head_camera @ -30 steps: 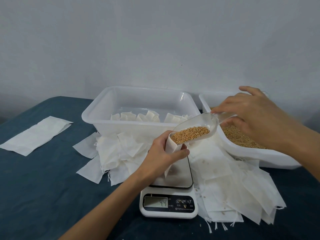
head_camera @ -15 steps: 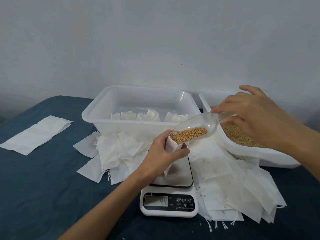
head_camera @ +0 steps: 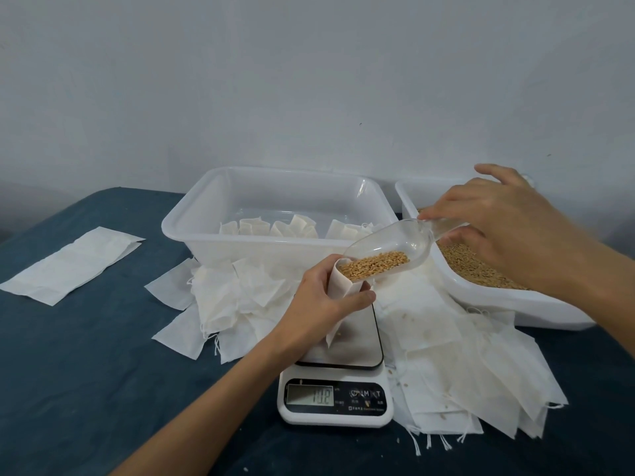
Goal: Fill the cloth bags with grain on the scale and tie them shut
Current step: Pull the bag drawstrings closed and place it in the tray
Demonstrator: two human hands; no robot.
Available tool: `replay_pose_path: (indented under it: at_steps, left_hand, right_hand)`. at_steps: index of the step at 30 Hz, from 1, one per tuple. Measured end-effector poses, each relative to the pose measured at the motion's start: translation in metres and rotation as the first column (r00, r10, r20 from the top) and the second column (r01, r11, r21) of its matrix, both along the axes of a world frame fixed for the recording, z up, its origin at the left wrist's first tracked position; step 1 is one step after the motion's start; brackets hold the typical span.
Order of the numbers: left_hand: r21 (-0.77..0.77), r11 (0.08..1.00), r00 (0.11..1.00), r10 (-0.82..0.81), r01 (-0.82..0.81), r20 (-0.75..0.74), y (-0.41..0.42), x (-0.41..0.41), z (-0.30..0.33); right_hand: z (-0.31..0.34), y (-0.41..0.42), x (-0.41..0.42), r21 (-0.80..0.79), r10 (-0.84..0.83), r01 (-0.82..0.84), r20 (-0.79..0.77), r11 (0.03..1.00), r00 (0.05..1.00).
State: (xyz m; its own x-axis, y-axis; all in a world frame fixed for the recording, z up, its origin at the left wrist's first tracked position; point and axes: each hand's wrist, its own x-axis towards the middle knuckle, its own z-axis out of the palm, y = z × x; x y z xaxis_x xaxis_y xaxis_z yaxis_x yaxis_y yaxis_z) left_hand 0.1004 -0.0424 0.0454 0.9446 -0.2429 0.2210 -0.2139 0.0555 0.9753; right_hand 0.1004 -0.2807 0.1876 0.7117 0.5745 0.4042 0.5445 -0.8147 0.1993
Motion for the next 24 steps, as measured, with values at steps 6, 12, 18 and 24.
replay_pose_path:
  at_steps: [6,12,18,24]
  left_hand:
    - [-0.002,1.0,1.0,-0.001,0.001,-0.003,0.0,-0.0003,0.0]
    - [-0.014,1.0,1.0,0.001,-0.002,-0.022,0.0017,0.0005,0.0012]
    - [-0.01,1.0,1.0,0.008,-0.008,-0.03,0.0019,-0.0001,0.0018]
    - [-0.019,1.0,0.999,0.01,-0.011,-0.036,0.001,-0.0006,0.0023]
  right_hand:
    - [-0.001,-0.0009,0.0007,-0.005,0.004,-0.004,0.014,1.0,1.0]
    - [-0.0024,-0.0006,0.0014,-0.012,0.027,-0.027,0.037,1.0,0.999]
    - [-0.0052,-0.0021,0.0061,-0.024,0.033,-0.032,0.056,0.999,0.998]
    - [-0.0051,-0.0024,0.0061,-0.024,0.043,-0.041,0.069,0.999,0.997]
